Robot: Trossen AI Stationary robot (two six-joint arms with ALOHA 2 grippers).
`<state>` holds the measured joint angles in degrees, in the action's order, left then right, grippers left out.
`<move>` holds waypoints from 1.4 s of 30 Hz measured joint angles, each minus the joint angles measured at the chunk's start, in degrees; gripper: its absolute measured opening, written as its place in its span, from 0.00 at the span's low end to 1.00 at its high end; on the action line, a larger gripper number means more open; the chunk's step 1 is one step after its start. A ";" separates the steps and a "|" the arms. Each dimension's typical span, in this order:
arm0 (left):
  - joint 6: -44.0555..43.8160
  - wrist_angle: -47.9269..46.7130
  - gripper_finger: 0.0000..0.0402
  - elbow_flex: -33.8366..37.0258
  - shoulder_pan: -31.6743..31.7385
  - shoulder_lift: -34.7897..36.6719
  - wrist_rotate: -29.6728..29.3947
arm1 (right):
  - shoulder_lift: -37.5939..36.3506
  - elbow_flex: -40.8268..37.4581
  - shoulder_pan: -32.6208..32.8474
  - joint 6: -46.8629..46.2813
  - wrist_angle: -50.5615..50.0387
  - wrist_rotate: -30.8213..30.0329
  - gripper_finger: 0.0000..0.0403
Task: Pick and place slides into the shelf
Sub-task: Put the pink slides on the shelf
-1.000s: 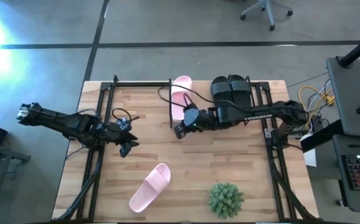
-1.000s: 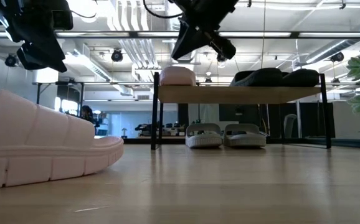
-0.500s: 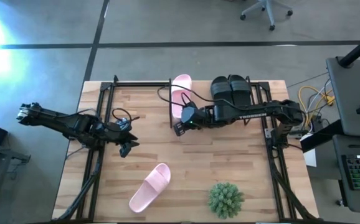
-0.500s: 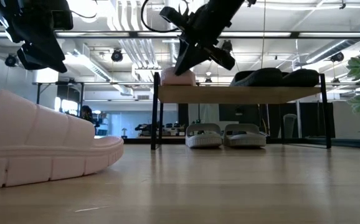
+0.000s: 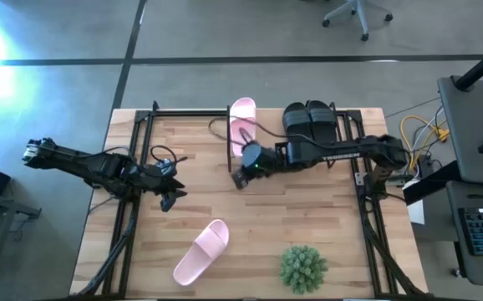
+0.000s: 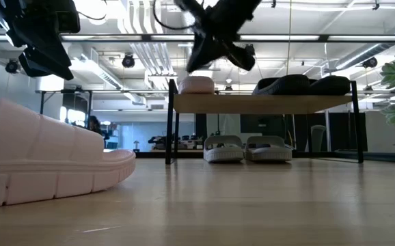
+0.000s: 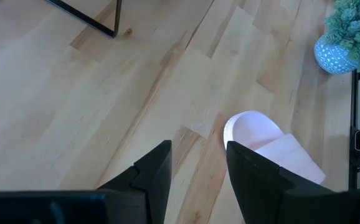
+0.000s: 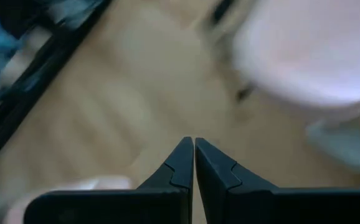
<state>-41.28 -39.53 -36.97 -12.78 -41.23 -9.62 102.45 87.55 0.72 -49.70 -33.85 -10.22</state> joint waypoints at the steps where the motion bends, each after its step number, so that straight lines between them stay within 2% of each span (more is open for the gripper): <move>1: 0.03 0.01 0.34 0.00 0.00 0.00 0.46 | 0.00 0.50 0.71 1.02 0.01 2.28 0.02; 5: 0.08 0.11 0.34 0.00 -0.08 -0.63 5.18 | -0.04 1.97 3.95 8.30 0.09 11.30 0.02; 9: 1.32 1.41 0.34 -0.15 -0.05 -2.74 3.61 | -0.04 2.34 6.87 8.37 0.07 10.69 0.02; 13: 2.73 4.40 0.34 -0.98 -2.53 -4.24 9.20 | -0.04 2.34 8.93 2.77 0.08 9.58 0.02; 17: 0.22 3.99 0.34 -0.84 -5.59 -5.44 10.14 | -0.04 2.34 11.50 -3.67 -0.04 7.42 0.02; 19: -4.44 3.09 0.34 -0.48 -6.92 -5.89 8.84 | -0.03 2.34 12.91 -9.37 -0.79 3.87 0.02; 24: -20.80 3.75 0.34 -0.22 -12.38 -6.74 -1.90 | -0.04 2.34 16.14 -22.83 -5.44 -3.42 0.02; 28: -36.71 5.66 0.34 -0.22 -18.83 -7.88 -10.94 | -0.04 2.32 18.72 -31.36 -13.45 -5.69 0.04; 32: -48.69 5.67 0.36 -0.18 -25.86 -12.14 -18.76 | -0.04 2.29 21.08 -37.31 -22.71 -6.40 0.11; 37: -65.22 7.30 0.44 -0.15 -30.89 -20.47 -19.95 | -0.04 2.27 24.19 -39.82 -29.95 -6.55 0.24; 42: -77.04 15.06 0.51 -1.67 -34.77 -30.10 -20.10 | -0.04 2.27 27.40 -39.90 -34.19 -7.89 0.35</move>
<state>-118.32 -24.47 -38.65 -47.54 -71.33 -29.72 102.41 89.82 28.12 -89.60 -68.03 -18.10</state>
